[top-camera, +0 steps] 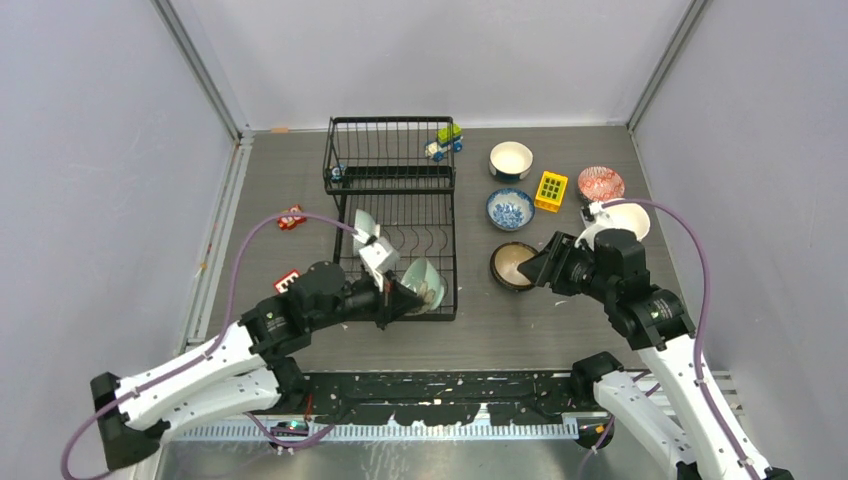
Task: Unload the bowls from the dish rack
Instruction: Pick up the bowl from the dish rack.
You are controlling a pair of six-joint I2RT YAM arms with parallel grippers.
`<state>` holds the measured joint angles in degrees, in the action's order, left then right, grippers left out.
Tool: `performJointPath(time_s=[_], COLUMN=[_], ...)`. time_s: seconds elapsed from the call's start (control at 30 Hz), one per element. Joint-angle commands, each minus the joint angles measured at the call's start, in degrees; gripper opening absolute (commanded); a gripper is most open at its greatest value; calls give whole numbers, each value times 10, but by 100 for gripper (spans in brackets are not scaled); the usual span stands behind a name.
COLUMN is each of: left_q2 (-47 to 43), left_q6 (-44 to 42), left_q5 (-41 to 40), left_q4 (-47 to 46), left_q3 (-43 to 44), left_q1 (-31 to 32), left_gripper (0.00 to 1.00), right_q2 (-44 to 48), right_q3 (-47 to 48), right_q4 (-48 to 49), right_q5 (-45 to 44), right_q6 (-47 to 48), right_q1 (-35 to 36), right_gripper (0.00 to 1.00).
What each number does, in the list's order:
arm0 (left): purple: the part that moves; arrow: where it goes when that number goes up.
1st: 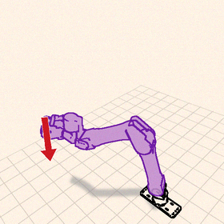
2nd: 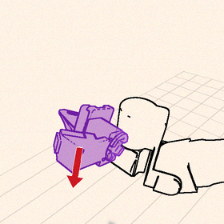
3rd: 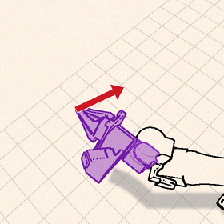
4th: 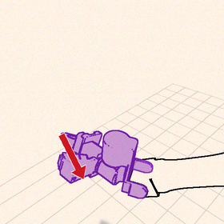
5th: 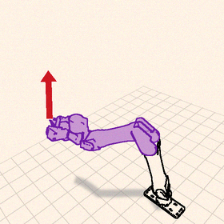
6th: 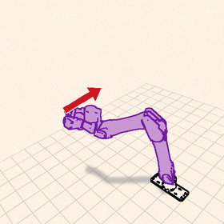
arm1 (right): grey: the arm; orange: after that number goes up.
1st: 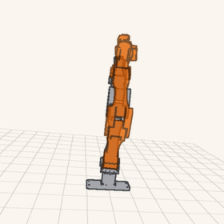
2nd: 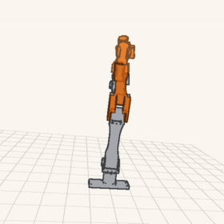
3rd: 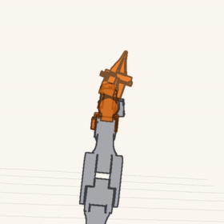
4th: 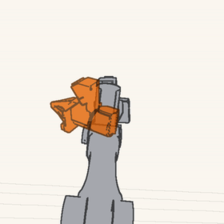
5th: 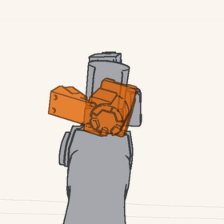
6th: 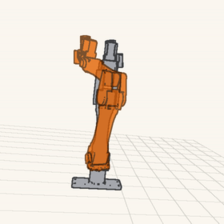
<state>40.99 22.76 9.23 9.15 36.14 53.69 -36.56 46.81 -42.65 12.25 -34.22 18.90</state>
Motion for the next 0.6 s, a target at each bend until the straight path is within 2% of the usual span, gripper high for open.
performJointPath(time_s=[0.0, 0.13, 0.23, 0.47, 0.57], left_q2=[27, 106, 176, 286, 320], left_q6=[-106, -214, -294, -424, -475], left_q5=[-102, -187, -238, -239, -250], left_q4=[74, 124, 166, 194, 207], left_q3=[93, 156, 203, 260, 266], left_q1=[112, 259, 328, 350, 358], left_gripper=[0, 0, 0, 0, 0], right_q2=[-13, -11, -7, 27, 34], right_q3=[27, 19, 22, 33, 25], right_q4=[-36, -54, -72, -120, -119], right_q5=[-78, -145, -182, -260, -225], right_q6=[2, -37, -55, -77, -87], right_q1=[-2, -2, -2, -2, -2], right_gripper=[54, 55, 56, 58, 59])
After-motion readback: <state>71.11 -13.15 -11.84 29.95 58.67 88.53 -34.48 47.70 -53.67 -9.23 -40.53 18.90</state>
